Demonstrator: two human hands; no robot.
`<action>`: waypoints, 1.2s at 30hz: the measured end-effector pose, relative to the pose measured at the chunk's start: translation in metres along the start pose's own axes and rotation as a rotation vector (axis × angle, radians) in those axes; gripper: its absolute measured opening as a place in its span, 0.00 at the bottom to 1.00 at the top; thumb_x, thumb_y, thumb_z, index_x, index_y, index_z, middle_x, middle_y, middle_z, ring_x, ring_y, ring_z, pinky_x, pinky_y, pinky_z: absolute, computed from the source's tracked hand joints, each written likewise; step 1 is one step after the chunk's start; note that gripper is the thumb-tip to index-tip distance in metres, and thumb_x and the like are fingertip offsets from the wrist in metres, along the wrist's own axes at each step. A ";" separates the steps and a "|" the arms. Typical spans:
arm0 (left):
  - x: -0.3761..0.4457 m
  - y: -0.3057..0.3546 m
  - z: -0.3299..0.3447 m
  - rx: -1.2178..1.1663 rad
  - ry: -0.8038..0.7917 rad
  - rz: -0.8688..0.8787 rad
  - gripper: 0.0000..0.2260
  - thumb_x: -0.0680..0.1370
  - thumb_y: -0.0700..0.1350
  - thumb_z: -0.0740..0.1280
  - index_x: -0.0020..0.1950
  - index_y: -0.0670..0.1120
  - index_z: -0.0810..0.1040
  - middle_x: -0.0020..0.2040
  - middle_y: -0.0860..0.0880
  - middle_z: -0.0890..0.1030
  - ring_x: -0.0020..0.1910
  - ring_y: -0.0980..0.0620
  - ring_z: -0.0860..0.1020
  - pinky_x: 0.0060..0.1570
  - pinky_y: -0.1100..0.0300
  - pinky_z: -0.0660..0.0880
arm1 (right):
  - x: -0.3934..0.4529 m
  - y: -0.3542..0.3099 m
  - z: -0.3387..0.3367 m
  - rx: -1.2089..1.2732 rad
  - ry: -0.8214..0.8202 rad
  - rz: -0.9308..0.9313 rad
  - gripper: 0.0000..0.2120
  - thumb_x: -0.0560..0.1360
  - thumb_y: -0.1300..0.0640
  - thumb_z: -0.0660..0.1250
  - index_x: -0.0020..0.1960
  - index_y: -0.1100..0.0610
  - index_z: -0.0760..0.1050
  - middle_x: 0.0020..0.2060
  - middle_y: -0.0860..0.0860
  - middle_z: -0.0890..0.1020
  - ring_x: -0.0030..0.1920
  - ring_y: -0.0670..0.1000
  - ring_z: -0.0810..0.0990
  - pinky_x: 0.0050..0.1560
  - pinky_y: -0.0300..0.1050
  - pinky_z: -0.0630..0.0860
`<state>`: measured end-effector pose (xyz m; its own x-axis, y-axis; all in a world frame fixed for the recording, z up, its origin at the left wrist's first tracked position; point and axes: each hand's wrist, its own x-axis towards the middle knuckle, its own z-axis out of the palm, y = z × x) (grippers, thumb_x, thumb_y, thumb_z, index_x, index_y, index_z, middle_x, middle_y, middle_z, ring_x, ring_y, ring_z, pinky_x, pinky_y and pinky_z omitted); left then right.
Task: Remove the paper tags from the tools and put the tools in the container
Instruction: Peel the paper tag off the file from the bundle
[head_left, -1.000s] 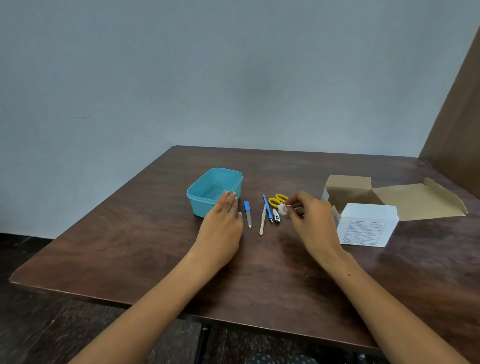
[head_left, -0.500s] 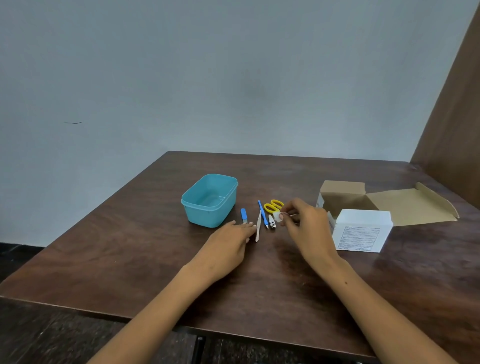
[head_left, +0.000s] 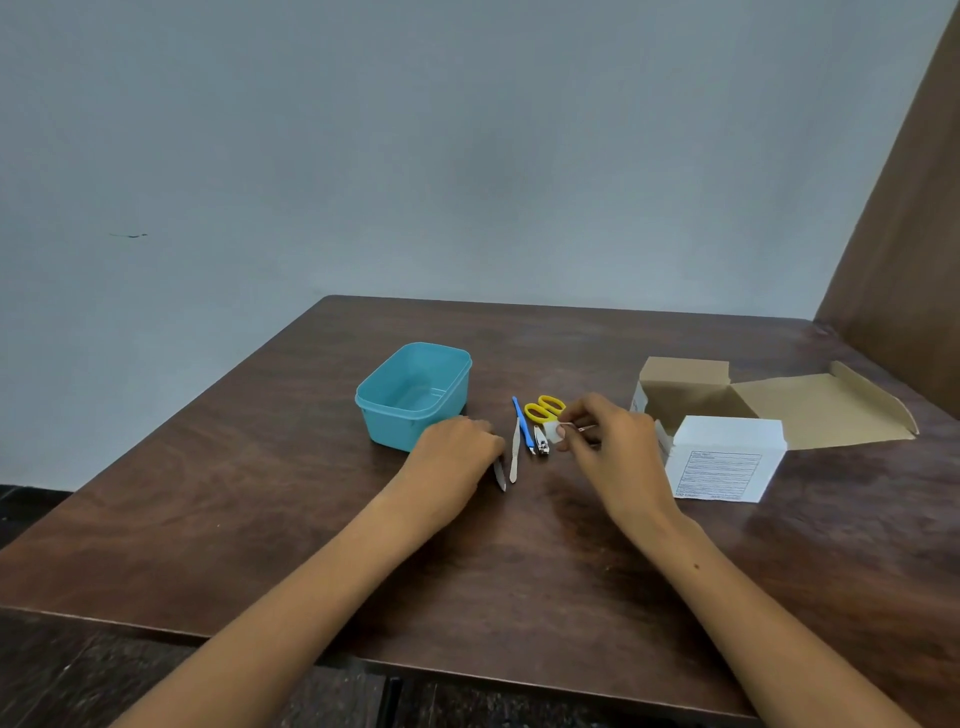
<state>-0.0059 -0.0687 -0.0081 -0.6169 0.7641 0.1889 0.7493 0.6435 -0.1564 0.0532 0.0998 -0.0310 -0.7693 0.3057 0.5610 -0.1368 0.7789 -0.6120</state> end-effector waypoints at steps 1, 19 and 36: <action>0.000 -0.001 0.001 -0.006 0.003 -0.004 0.14 0.79 0.37 0.60 0.62 0.48 0.76 0.58 0.47 0.76 0.56 0.48 0.76 0.52 0.55 0.75 | 0.000 0.000 0.000 0.004 0.002 0.000 0.05 0.72 0.65 0.70 0.44 0.56 0.78 0.39 0.53 0.84 0.40 0.50 0.83 0.43 0.51 0.81; -0.006 0.004 -0.006 -0.391 0.132 -0.121 0.03 0.79 0.47 0.62 0.49 0.48 0.71 0.44 0.48 0.82 0.39 0.51 0.79 0.37 0.56 0.75 | 0.003 -0.012 -0.011 0.152 0.240 -0.088 0.03 0.74 0.64 0.70 0.45 0.59 0.78 0.39 0.47 0.84 0.41 0.43 0.82 0.44 0.42 0.80; 0.011 0.005 0.003 -1.586 0.268 -0.383 0.06 0.71 0.34 0.72 0.48 0.37 0.80 0.40 0.40 0.84 0.35 0.52 0.83 0.32 0.62 0.80 | 0.005 -0.004 0.001 -0.068 0.215 -0.279 0.01 0.71 0.56 0.71 0.42 0.51 0.80 0.38 0.46 0.84 0.38 0.46 0.82 0.33 0.49 0.78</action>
<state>-0.0098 -0.0570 -0.0094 -0.8814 0.4450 0.1584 0.1612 -0.0318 0.9864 0.0490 0.0976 -0.0257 -0.5588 0.1789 0.8098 -0.2752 0.8812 -0.3845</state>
